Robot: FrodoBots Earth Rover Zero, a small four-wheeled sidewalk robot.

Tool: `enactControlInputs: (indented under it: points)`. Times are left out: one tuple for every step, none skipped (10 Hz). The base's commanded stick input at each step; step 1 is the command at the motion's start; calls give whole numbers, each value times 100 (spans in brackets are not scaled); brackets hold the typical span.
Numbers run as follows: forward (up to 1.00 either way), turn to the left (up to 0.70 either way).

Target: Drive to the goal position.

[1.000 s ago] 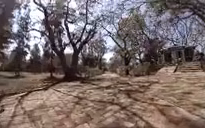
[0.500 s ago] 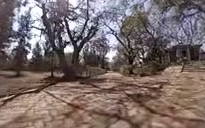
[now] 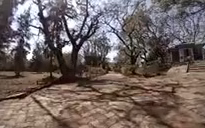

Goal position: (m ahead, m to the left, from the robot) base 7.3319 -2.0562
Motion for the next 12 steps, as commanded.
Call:
enactControlInputs:
  points:
    - [100,0]
    - [100,-12]
    - [100,0]
    - [100,0]
    - [100,0]
    - [100,0]
    - [100,0]
    - [100,0]
    - [100,0]
    - [100,0]
    - [100,0]
    - [100,0]
